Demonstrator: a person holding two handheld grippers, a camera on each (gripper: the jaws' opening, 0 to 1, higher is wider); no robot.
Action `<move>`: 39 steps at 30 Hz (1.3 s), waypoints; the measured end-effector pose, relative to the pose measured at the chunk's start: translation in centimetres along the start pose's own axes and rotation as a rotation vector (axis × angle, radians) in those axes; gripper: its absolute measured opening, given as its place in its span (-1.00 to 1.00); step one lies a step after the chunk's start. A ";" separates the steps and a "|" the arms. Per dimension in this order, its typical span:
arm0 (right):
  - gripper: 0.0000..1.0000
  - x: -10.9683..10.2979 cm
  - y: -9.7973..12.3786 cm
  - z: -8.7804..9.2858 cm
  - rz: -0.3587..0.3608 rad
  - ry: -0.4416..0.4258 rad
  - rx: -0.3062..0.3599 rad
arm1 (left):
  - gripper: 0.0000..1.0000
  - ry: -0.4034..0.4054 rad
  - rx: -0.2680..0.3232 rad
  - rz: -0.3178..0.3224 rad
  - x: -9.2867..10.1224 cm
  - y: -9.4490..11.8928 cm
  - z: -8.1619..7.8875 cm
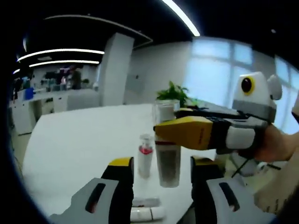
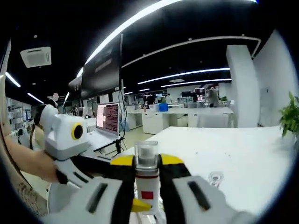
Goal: Arrange the skincare products in the storage area until every visible bottle or jar stands upright without overlapping.
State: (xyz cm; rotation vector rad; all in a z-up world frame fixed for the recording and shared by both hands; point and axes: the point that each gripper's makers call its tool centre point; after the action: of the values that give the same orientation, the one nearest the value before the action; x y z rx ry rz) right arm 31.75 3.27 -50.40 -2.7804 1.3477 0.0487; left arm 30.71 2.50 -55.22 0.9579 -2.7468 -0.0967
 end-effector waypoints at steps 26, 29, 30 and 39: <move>-0.59 1.2 4.0 1.4 -0.099 -0.029 0.013 | -0.67 -0.072 -0.087 0.186 3.9 -2.3 2.3; -0.58 1.6 4.5 1.3 -0.137 -0.025 0.007 | -0.67 -0.077 -0.093 0.241 4.4 -2.7 2.3; -0.58 1.6 4.5 1.3 -0.141 -0.023 0.006 | -0.67 -0.079 -0.093 0.248 4.4 -2.8 2.3; -0.56 3.0 4.9 2.4 -0.243 0.024 -0.045 | -0.67 -0.129 -0.127 0.406 4.7 -4.4 3.3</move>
State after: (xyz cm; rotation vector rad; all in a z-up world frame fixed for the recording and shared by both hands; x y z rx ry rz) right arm 29.78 -1.97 -53.14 -2.9688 1.0156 0.0368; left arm 29.04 -3.95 -58.12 0.3613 -2.9485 -0.2656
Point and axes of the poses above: the point that each gripper's makers call its tool centre point, and the gripper's own axes: y roughly backward along the fingers, x roughly to its right, z roughly out of its underside, and after that the axes turned 6 degrees about x, right-handed
